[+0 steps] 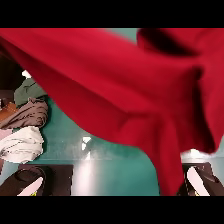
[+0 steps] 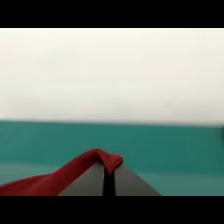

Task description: Fold the shirts.

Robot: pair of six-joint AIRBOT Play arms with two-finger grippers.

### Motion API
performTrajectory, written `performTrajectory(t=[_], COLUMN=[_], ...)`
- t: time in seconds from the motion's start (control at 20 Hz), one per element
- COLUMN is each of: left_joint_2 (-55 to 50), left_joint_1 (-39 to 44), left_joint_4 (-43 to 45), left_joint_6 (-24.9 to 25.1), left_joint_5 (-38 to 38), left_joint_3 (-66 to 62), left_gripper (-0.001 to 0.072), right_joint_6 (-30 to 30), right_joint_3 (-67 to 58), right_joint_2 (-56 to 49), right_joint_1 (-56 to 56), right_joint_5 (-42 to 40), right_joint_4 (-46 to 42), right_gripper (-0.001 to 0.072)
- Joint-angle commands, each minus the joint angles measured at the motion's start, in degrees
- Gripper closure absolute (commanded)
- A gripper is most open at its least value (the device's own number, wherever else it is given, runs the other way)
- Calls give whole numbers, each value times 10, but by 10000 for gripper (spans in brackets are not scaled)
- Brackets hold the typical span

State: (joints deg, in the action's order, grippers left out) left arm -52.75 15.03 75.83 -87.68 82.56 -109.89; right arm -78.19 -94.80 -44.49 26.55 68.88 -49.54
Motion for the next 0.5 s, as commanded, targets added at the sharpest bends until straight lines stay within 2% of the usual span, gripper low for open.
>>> performTrajectory(t=[0.0, 0.1, 0.15, 0.3, 0.4, 0.45], left_joint_2=[-3, -3, -3, -3, -3, -3], left_joint_1=[-1, 0, 0, -1, -1, -1], left_joint_4=[-30, -34, -43, -61, -60, -60], left_joint_6=[-7, -6, -4, -3, -4, -4], left_joint_5=[52, 19, -5, -99, -151, -163], left_joint_3=[187, 311, 368, 517, 572, 585], left_gripper=[684, 685, 684, 684, 684, 684], right_joint_6=[-33, -32, -32, -8, -1, 4], right_joint_3=[124, 208, 246, 333, 347, 342], right_joint_2=[-9, -46, -69, -145, -196, -219], right_joint_1=[-19, -65, -87, -139, -155, -158], right_joint_5=[100, 113, 93, -49, -137, -160], right_joint_4=[0, -1, -2, -13, -29, -29], right_gripper=[694, 694, 694, 693, 690, 553])
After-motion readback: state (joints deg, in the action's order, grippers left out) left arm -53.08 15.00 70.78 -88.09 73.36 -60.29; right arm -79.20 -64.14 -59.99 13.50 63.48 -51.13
